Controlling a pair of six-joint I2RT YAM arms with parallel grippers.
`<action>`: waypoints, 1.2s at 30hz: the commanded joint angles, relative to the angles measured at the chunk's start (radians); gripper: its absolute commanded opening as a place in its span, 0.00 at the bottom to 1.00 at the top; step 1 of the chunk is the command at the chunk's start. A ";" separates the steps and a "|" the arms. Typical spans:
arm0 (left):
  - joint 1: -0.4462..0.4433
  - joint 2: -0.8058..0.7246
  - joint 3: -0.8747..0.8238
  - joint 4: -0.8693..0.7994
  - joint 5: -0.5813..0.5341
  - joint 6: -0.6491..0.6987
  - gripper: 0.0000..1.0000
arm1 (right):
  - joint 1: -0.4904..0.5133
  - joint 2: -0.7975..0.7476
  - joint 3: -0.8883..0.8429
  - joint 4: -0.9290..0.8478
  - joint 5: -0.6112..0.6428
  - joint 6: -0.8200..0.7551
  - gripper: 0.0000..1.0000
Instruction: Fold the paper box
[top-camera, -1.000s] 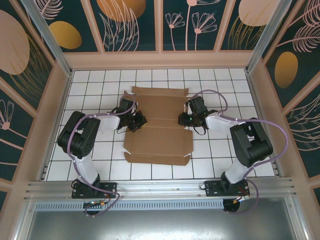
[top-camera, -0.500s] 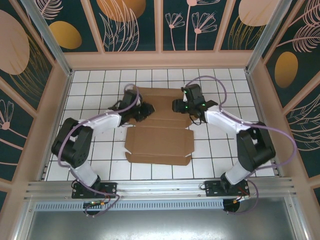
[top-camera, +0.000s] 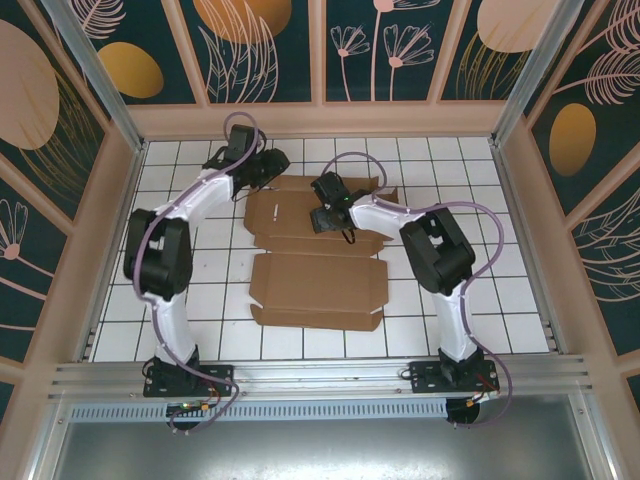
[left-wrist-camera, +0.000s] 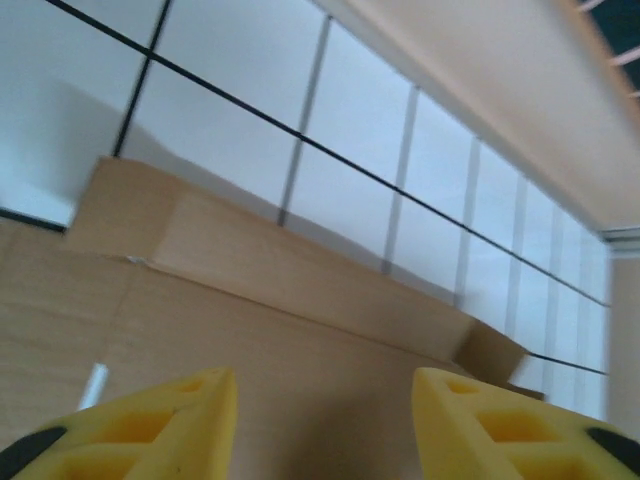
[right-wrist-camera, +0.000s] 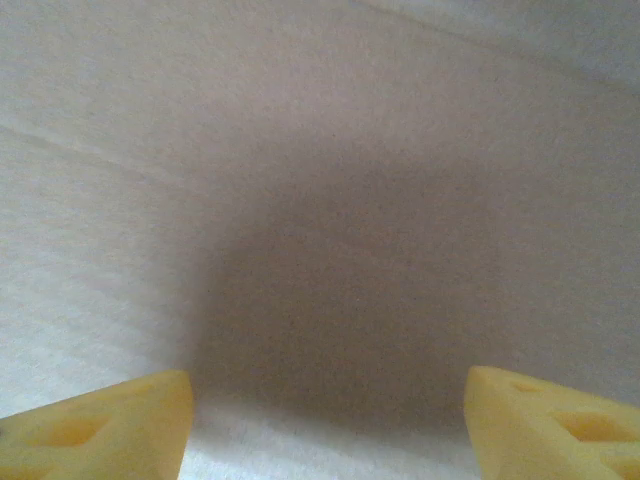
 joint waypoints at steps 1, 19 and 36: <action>0.027 0.117 0.189 -0.206 -0.106 0.100 0.52 | 0.004 0.049 0.024 -0.057 0.007 -0.030 0.70; 0.035 0.422 0.470 -0.327 -0.120 0.203 0.70 | 0.009 0.046 -0.070 -0.004 -0.014 -0.024 0.70; 0.030 0.355 0.312 -0.128 0.097 0.124 0.61 | 0.011 0.074 -0.084 0.007 -0.036 -0.018 0.66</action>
